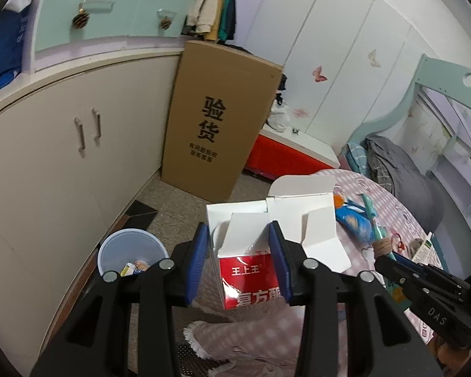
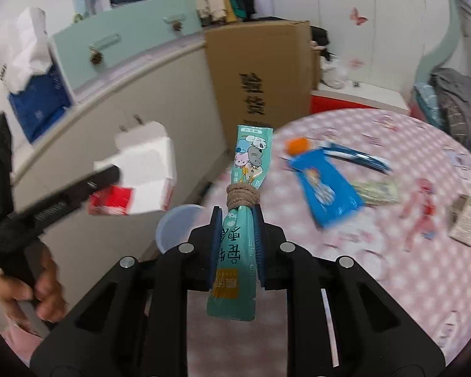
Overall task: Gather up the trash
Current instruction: 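Carry both to the wastebasket and open the right tool to drop the teal tube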
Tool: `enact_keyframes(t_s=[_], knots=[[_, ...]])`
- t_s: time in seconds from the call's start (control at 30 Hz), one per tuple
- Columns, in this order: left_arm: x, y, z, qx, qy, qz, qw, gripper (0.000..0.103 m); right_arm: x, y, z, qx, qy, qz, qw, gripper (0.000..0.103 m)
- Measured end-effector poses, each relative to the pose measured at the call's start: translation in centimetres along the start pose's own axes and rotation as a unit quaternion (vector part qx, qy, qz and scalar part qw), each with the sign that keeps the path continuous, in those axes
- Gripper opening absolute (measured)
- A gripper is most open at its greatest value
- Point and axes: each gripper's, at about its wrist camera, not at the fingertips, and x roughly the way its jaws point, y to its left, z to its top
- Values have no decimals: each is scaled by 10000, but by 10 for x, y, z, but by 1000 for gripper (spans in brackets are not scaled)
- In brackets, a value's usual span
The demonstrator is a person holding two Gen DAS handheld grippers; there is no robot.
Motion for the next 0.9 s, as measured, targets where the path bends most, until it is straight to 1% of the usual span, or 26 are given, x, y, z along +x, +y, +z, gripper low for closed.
enact_keyframes(t_s=[0.07, 0.17, 0.27, 0.4, 0.47, 0.53, 0.6, 0.67, 0.7, 0.73, 0.77, 0.8, 0.9], knots=[[0, 10, 3, -59, -28, 98, 9999, 39, 11, 18, 5, -62, 35, 193, 9998, 19], [3, 32, 7, -213, -30, 199, 9996, 39, 34, 42, 12, -218, 158, 338, 9991, 19], [8, 55, 10, -352, -25, 379, 9987, 39, 59, 67, 21, -363, 287, 474, 9978, 19], [15, 92, 14, -566, -51, 763, 9955, 39, 97, 99, 31, -461, 449, 677, 9956, 19], [18, 112, 15, -672, -84, 1045, 9922, 39, 116, 112, 34, -447, 546, 834, 9940, 19], [21, 130, 17, -740, -102, 1262, 9892, 39, 138, 127, 37, -457, 637, 888, 9930, 19], [24, 150, 18, -831, -128, 1538, 9845, 39, 162, 140, 39, -425, 719, 994, 9915, 20], [25, 166, 19, -864, -184, 1851, 9788, 39, 184, 150, 40, -374, 752, 1072, 9907, 22], [26, 175, 19, -880, -220, 2035, 9749, 39, 200, 154, 40, -286, 781, 1131, 9901, 30], [28, 182, 20, -907, -232, 2145, 9722, 39, 211, 155, 39, -247, 820, 1087, 9904, 58], [30, 190, 20, -931, -219, 2292, 9687, 39, 222, 158, 38, -229, 876, 925, 9916, 65], [31, 196, 21, -960, -192, 2348, 9671, 39, 233, 162, 35, -257, 918, 778, 9924, 65], [36, 210, 21, -1011, -115, 2400, 9654, 39, 243, 164, 27, -305, 1073, 794, 9906, 65]])
